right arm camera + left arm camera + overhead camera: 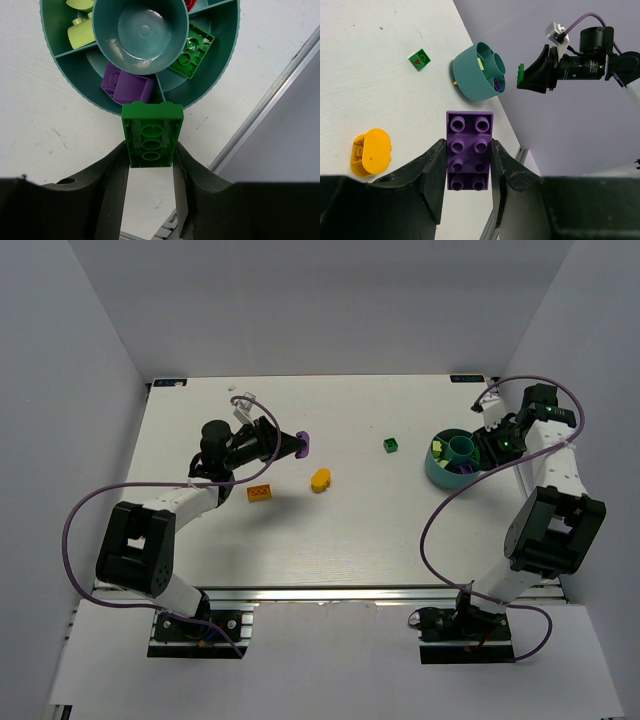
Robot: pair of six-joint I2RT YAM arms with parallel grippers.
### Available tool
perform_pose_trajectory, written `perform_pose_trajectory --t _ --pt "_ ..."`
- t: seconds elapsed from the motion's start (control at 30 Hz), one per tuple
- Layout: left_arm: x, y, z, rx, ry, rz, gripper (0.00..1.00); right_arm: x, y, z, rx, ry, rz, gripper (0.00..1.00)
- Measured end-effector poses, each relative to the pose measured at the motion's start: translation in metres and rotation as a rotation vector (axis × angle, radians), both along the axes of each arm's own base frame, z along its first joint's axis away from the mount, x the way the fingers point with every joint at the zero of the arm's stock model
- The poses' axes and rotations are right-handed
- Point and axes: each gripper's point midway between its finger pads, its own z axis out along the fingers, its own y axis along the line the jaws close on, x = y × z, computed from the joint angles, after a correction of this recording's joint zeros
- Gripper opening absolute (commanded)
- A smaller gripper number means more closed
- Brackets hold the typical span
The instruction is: Sort the legos into containers by color
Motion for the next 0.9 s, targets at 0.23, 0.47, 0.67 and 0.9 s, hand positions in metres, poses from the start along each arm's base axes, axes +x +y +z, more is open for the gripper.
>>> perform_pose_trajectory --t 0.23,0.47,0.67,0.9 --pt "0.001 0.000 -0.002 0.002 0.005 0.000 0.00 0.003 -0.001 0.005 -0.002 -0.006 0.000 0.00" --pt "0.004 -0.001 -0.008 0.008 0.017 -0.001 0.00 0.004 -0.002 0.003 -0.003 0.004 -0.002 0.00" --pt "0.007 -0.002 -0.007 0.011 0.007 -0.002 0.00 0.011 -0.003 0.009 0.037 -0.012 -0.040 0.00" --pt "0.007 -0.002 -0.006 0.013 0.000 -0.001 0.00 0.037 -0.023 0.024 0.140 -0.083 -0.178 0.03"
